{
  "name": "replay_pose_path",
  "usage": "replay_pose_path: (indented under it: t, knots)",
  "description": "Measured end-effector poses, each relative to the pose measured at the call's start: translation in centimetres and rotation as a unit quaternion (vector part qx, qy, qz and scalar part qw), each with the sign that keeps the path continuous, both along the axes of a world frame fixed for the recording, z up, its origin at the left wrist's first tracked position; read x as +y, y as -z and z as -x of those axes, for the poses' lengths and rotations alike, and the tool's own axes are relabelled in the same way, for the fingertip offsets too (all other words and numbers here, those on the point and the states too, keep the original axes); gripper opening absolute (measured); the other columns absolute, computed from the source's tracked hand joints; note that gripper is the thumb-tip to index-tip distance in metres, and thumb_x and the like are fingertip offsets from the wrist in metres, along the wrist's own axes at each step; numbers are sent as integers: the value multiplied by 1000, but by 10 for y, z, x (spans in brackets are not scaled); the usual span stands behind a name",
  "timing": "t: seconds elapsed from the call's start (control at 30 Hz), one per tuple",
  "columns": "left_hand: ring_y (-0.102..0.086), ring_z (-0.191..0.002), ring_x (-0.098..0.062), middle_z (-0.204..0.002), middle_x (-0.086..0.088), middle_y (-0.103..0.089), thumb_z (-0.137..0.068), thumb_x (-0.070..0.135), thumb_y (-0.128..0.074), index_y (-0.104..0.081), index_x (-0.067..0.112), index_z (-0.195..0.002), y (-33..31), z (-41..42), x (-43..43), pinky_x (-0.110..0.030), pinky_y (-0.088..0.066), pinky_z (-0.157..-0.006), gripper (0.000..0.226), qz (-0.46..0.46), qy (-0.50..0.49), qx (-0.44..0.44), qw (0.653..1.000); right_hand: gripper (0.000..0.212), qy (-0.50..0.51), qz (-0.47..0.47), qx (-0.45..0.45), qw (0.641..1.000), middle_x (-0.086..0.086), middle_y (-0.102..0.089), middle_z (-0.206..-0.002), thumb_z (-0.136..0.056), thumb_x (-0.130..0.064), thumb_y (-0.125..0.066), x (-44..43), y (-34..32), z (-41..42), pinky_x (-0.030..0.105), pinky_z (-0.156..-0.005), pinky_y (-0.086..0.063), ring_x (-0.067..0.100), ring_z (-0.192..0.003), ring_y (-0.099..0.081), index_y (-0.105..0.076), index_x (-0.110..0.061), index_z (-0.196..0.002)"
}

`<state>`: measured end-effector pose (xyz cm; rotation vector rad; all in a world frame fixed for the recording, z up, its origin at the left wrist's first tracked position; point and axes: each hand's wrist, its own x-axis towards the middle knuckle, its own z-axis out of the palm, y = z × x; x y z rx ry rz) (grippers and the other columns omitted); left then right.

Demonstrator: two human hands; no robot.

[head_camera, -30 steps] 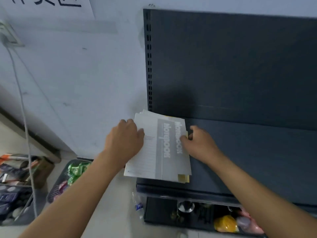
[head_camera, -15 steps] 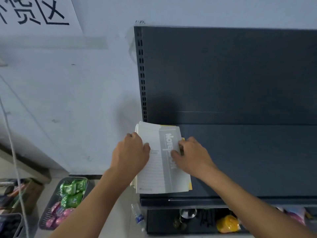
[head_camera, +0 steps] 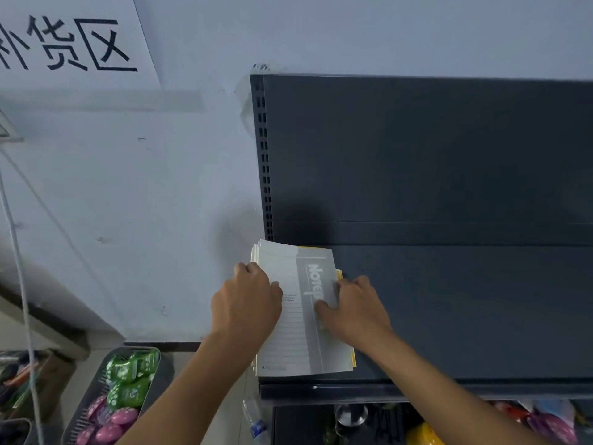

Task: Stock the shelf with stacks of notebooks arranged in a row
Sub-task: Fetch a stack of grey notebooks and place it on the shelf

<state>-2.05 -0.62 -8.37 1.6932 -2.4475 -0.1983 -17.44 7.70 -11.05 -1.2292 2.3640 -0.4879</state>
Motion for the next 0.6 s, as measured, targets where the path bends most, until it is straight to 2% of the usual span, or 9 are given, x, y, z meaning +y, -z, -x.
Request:
replay_pose_path:
  t: [0.1, 0.33, 0.47, 0.6]
  knots:
    - [-50, -68, -18, -92, 0, -47, -101, 39, -41, -51, 10, -105, -1, 2, 2, -29, -41, -56, 31, -1, -3, -5, 1000, 43, 16, -1, -27, 1000, 3, -44, -119, -90, -50, -57, 2, 2, -1, 40, -90, -51, 24, -113, -51, -58, -15, -114]
    - [-49, -67, -18, -88, 0, -47, -99, 37, -45, -50, 9, -101, -8, 0, 7, -28, -41, -57, 28, -4, -14, -13, 1000, 27, -35, 45, 63, 996, -2, -38, -111, -96, -43, -53, 12, -1, -13, 28, -75, -42, 18, -111, -45, -53, -16, -95]
    - [-43, -56, -12, -72, 2, -47, -98, 30, -49, -43, 11, -87, -12, -6, 6, -27, -31, -48, 22, -17, -37, 25, 999, 28, -44, 65, 54, 995, -2, -41, -116, -93, -44, -55, 11, 2, -17, 28, -77, -43, 17, -112, -43, -57, -16, -93]
    - [-44, -56, -12, -70, 1, -49, -98, 28, -50, -41, 12, -84, -14, -10, 7, -26, -28, -46, 23, -22, -42, 46, 998, 29, -47, 77, 48, 995, -1, -42, -116, -92, -45, -56, 9, 5, -16, 30, -84, -49, 17, -111, -43, -61, -17, -97]
